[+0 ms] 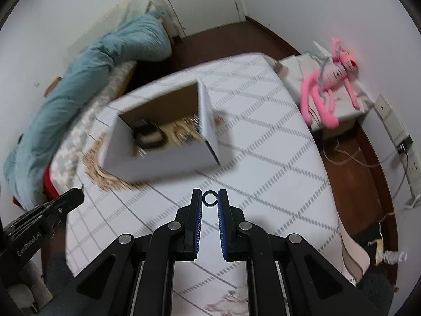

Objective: Organize jewelry

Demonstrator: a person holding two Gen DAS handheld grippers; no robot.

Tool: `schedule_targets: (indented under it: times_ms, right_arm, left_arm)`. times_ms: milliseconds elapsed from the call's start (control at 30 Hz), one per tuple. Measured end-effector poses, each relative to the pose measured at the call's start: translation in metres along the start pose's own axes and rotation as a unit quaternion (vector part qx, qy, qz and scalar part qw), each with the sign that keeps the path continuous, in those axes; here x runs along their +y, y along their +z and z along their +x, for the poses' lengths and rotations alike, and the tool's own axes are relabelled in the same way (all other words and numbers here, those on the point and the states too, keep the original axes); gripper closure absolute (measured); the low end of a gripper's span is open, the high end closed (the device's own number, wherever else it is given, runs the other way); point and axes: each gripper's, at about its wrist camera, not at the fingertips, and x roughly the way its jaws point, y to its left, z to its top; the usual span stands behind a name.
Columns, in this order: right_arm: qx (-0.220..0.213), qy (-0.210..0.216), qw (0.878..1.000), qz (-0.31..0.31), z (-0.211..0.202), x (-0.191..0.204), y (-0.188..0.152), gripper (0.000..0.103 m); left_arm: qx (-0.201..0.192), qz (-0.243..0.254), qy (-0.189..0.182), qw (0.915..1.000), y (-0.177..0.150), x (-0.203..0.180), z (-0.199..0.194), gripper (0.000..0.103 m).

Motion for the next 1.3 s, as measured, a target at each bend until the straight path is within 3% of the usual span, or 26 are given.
schedule_targets:
  times_ms: [133,267,367,533,567,600,633,667,733,767,900,1000,1067,1133,1200,1300]
  right_arm:
    - [-0.018,0.017,1.0,-0.02,-0.004,0.024,0.034,0.091]
    - [-0.014,0.021,0.999,-0.038,0.01,0.042,0.066,0.091]
    - [0.017,0.023,0.998,-0.052,0.034,0.051,0.086,0.091]
    - [0.086,0.017,0.994,-0.06,0.076,0.053,0.105,0.089]
    - [0.1,0.016,0.993,-0.059,0.081,0.052,0.106,0.087]
    - [0.104,0.017,0.993,-0.059,0.084,0.05,0.107,0.074]
    - [0.101,0.014,0.993,-0.058,0.084,0.048,0.107,0.057]
    - [0.098,0.01,0.993,-0.058,0.083,0.047,0.107,0.051]
    - [0.092,0.006,0.994,-0.059,0.08,0.045,0.107,0.05]
    - [0.088,-0.001,0.994,-0.06,0.077,0.043,0.107,0.05]
    - [0.069,-0.032,0.995,-0.071,0.066,0.04,0.102,0.05]
    - [0.062,-0.061,0.993,-0.079,0.061,0.038,0.097,0.049]
    - [0.057,-0.079,0.992,-0.083,0.059,0.036,0.093,0.038]
    - [0.057,-0.098,0.99,-0.089,0.059,0.034,0.089,0.007]
    - [0.061,-0.117,0.987,-0.096,0.062,0.033,0.086,0.001]
    - [0.064,-0.123,0.986,-0.095,0.064,0.032,0.082,0.001]
  left_arm:
    - [-0.001,-0.011,-0.013,0.9999,0.031,0.003,0.006,0.1]
    - [0.033,-0.025,-0.031,0.9987,0.056,0.01,0.033,0.1]
    - [0.066,-0.032,-0.038,0.9966,0.069,0.016,0.057,0.099]
    - [0.105,-0.045,-0.012,0.9934,0.079,0.021,0.08,0.096]
    - [0.107,-0.046,-0.005,0.9932,0.081,0.021,0.08,0.095]
    - [0.107,-0.043,0.004,0.9933,0.082,0.022,0.08,0.093]
    - [0.106,-0.041,0.014,0.9934,0.082,0.023,0.08,0.088]
    - [0.105,-0.04,0.024,0.9934,0.083,0.023,0.079,0.081]
    - [0.094,-0.039,0.04,0.994,0.082,0.026,0.076,0.032]
    - [0.086,-0.039,0.049,0.9943,0.082,0.028,0.073,0.027]
    - [0.073,-0.038,0.072,0.994,0.076,0.035,0.068,0.025]
    - [0.071,-0.04,0.086,0.9929,0.069,0.041,0.07,0.01]
    - [0.071,-0.039,0.092,0.9924,0.064,0.044,0.07,0.004]
    - [0.071,-0.034,0.106,0.9912,0.059,0.043,0.071,0.0]
    - [0.07,-0.028,0.115,0.9904,0.055,0.043,0.071,0.0]
    - [0.07,-0.024,0.122,0.9898,0.05,0.041,0.071,0.0]
